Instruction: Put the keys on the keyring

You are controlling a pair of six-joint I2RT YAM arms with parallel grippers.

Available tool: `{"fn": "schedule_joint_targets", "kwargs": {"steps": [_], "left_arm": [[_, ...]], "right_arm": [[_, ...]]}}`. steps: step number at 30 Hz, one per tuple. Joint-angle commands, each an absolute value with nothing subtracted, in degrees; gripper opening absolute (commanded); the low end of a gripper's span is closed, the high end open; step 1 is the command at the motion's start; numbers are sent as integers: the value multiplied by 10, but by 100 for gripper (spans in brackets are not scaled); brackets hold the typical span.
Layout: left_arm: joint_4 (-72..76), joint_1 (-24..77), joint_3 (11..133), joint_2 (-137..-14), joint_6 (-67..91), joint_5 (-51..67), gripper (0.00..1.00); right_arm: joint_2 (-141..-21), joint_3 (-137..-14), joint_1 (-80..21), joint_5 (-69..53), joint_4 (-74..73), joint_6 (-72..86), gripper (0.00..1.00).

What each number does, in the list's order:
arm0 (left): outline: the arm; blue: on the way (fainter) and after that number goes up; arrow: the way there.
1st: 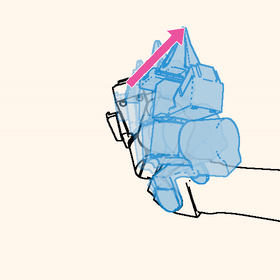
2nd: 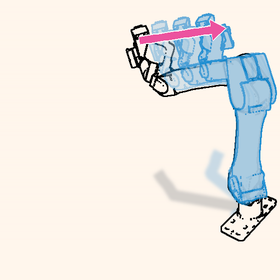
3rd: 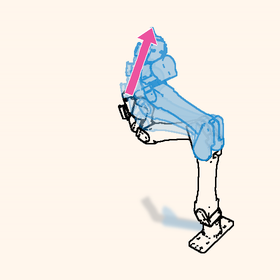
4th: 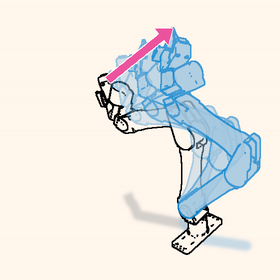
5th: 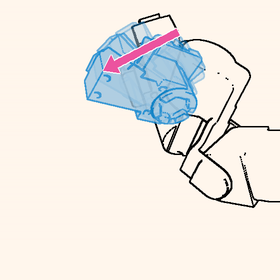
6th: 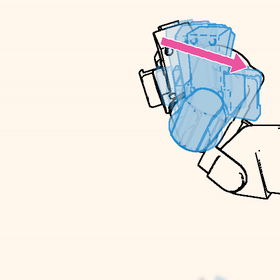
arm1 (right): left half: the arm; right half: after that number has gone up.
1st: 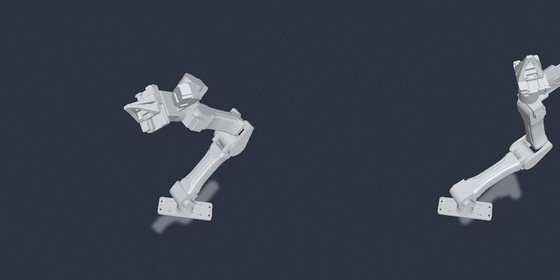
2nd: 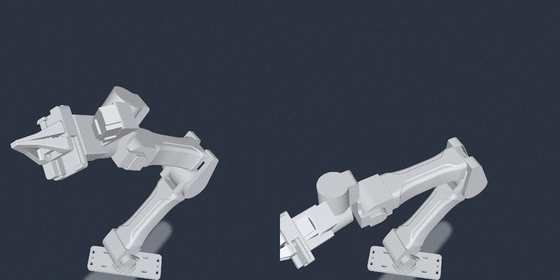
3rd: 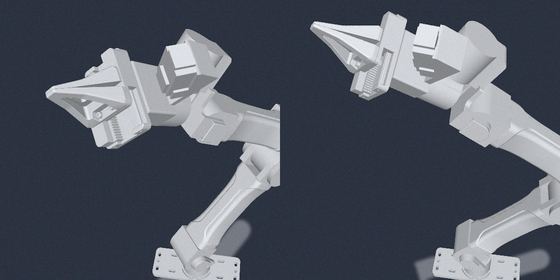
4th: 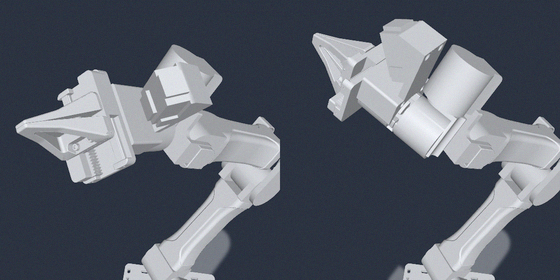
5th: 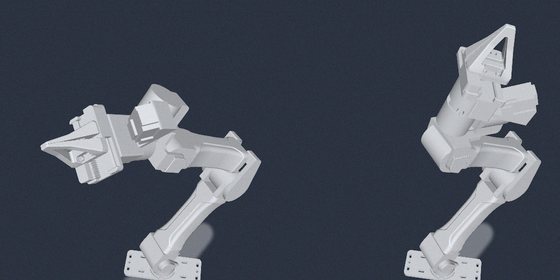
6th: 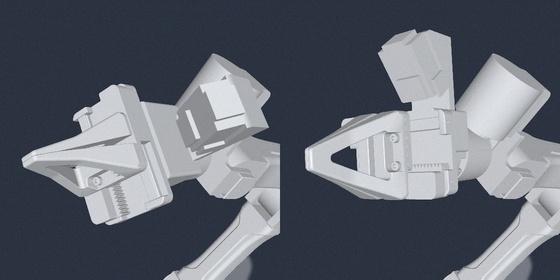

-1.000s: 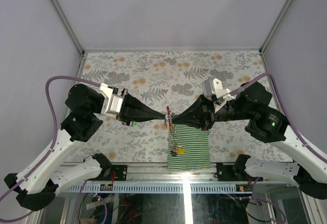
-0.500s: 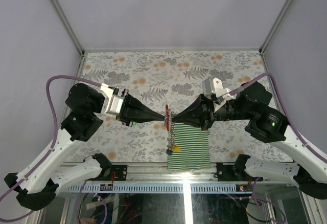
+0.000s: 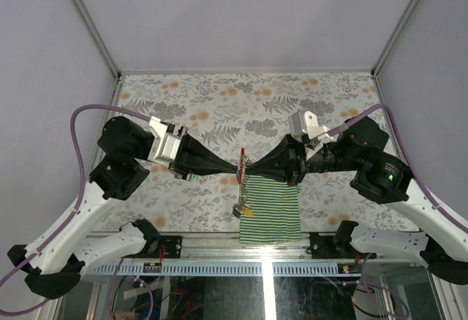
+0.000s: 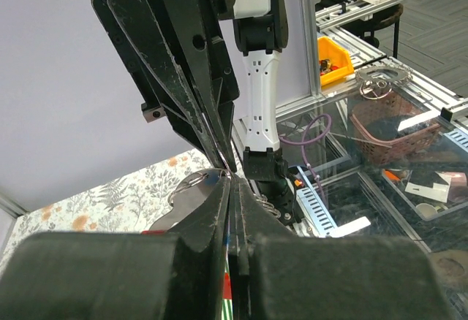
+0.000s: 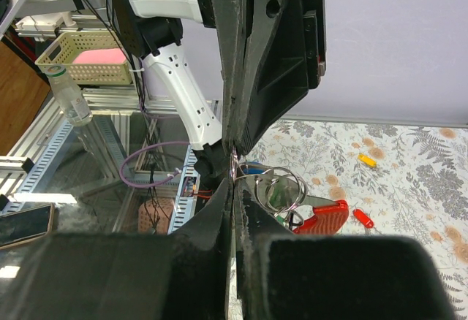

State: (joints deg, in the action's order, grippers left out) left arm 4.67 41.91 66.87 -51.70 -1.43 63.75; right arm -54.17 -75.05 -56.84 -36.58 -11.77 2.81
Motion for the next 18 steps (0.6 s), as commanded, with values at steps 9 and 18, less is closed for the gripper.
{"fn": "schedule_joint_targets", "kwargs": {"steps": [9,18], "left_arm": [[37,421,692,-518,-6,663,0],[36,421,693,-518,-7,668,0]], "right_arm": [[-542,-782,-568,-353,-70,29,0],[-535,-779,-568,-344,-66,32,0]]}}
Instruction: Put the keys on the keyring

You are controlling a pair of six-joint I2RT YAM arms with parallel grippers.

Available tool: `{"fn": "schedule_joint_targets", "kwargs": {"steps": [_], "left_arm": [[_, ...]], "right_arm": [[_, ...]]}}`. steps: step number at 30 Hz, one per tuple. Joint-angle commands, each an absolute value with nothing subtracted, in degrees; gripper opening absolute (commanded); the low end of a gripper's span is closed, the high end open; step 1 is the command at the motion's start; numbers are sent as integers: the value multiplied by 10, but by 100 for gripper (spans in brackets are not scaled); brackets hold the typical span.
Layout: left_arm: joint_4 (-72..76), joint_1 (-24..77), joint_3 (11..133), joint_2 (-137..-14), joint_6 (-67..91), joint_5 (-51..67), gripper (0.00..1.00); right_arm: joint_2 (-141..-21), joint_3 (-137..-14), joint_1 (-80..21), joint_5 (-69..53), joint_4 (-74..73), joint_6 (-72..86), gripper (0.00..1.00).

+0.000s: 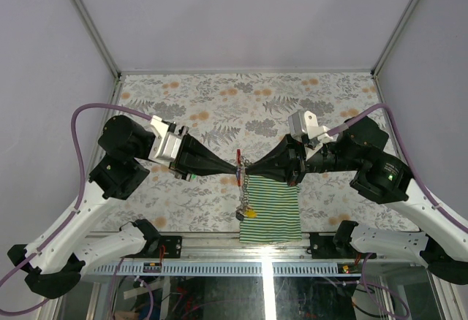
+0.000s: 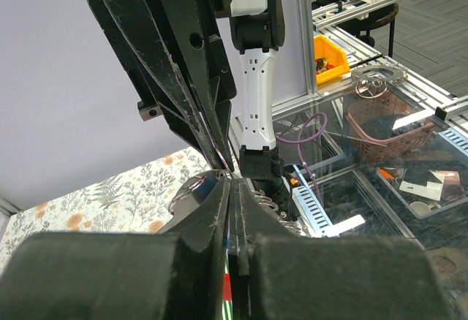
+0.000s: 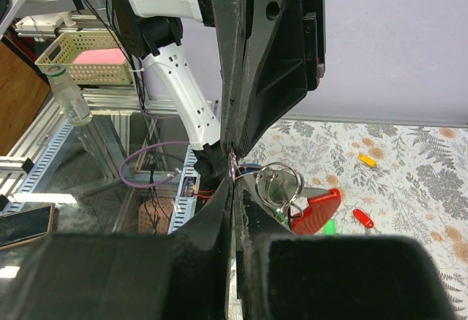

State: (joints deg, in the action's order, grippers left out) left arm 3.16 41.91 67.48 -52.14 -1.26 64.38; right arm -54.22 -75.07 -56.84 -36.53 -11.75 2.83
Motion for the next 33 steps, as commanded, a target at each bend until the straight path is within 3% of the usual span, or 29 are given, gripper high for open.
{"fn": "schedule_joint_targets", "kwargs": {"steps": [1,33], "left_arm": [[36,421,693,-519,-7,669,0],[5,421,696,-527,-22,667,0]], "right_arm": [[-534,-779,-568,-341,-66,32,0],[-498,-758,-568,-308,0,70,0]]}}
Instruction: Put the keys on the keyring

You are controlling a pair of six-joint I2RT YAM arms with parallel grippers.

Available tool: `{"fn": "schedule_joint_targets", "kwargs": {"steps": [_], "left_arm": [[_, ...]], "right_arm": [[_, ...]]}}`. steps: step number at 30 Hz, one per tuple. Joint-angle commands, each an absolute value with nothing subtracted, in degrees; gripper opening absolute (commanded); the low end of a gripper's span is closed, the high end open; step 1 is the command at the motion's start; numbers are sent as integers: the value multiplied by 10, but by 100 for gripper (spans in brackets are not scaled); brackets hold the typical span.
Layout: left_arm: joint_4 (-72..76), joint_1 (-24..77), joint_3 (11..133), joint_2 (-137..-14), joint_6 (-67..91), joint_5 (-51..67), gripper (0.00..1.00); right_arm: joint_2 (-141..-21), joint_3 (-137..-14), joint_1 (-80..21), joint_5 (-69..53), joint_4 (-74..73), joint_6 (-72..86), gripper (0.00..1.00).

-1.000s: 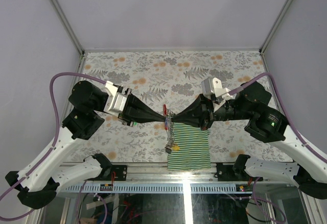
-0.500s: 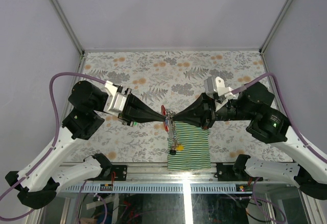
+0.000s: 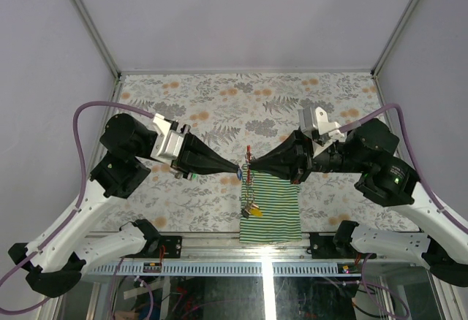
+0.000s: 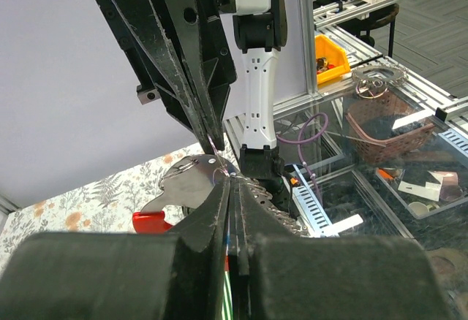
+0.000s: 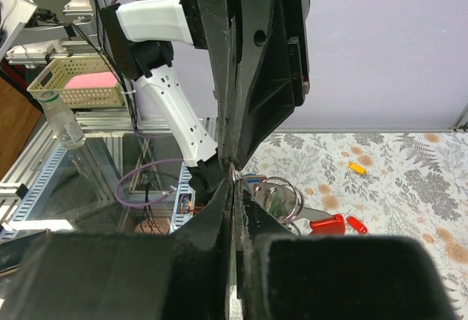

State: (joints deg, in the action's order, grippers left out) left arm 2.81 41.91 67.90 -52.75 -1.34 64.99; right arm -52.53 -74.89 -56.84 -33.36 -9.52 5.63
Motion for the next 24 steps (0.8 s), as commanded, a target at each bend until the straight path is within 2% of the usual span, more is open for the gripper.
{"fn": "schedule_joint_targets", "kwargs": {"steps": [1,10,20,24], "left_arm": [[4,421,696,-527,-22,668,0],[16,422,693,-524,-17,665,0],[112,422,653,-503,39,638,0],[131,422,645,-500,52,624,7]], "right_arm": [[-497,-757,-568,-307,4,74,0],[-486,-704,-568,-292,85,117,0],[-473,-640,-568,-288,190,136,0],[-472,-636,-568,-294,195,135,0]]}}
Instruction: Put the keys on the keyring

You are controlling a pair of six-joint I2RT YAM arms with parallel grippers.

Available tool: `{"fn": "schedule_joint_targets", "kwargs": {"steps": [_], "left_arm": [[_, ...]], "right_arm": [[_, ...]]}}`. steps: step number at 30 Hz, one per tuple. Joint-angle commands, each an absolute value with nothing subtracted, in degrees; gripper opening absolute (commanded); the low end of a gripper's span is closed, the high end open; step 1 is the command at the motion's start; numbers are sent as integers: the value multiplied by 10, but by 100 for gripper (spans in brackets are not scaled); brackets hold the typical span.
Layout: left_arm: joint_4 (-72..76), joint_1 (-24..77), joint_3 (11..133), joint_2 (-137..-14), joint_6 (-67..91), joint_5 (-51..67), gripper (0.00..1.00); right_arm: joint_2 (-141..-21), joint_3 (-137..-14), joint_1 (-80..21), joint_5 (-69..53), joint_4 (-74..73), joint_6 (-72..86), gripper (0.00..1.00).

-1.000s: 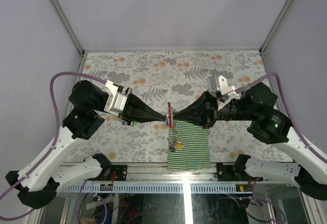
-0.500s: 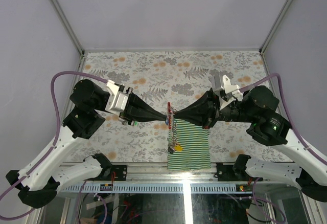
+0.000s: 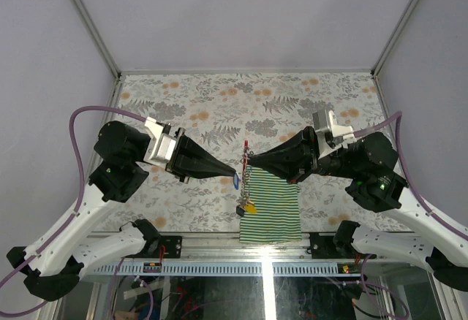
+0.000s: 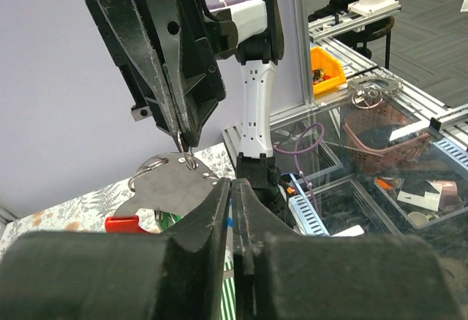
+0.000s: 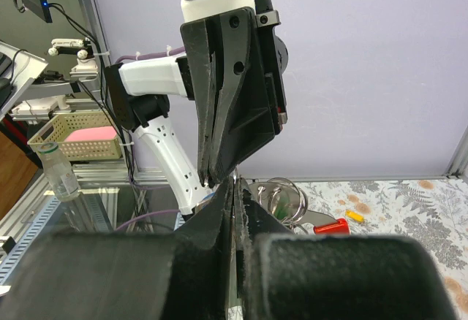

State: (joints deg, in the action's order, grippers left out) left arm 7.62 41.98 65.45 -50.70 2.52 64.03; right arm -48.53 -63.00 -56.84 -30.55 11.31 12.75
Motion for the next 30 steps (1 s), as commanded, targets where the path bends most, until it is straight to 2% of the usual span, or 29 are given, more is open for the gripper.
{"fn": "schedule_joint_targets", "kwargs": {"steps": [1,3,5,6,9,13,17,22,30], "left_arm": [[134,422,643,-498,52,622,10],[138,422,639,-496,55,615,15],[141,422,636,-492,56,610,15],[142,422,634,-491,56,607,14],[135,422,632,-486,51,583,2],[101,422,628,-481,45,521,0],[93,422,592,-462,74,439,8],[105,422,560,-442,84,412,21],[129,422,527,-438,64,429,25]], "right_arm": [[-472,-637,-568,-295,194,133,0],[-472,-638,-568,-297,189,128,0],[-471,-638,-568,-298,186,123,0],[-469,-639,-568,-299,185,121,0],[-466,-645,-568,-303,168,108,0],[-452,-656,-568,-225,75,76,0],[-435,-659,-568,-140,-32,38,0],[-429,-649,-568,-132,-107,-14,0],[-400,-578,-568,-206,5,-40,0]]}}
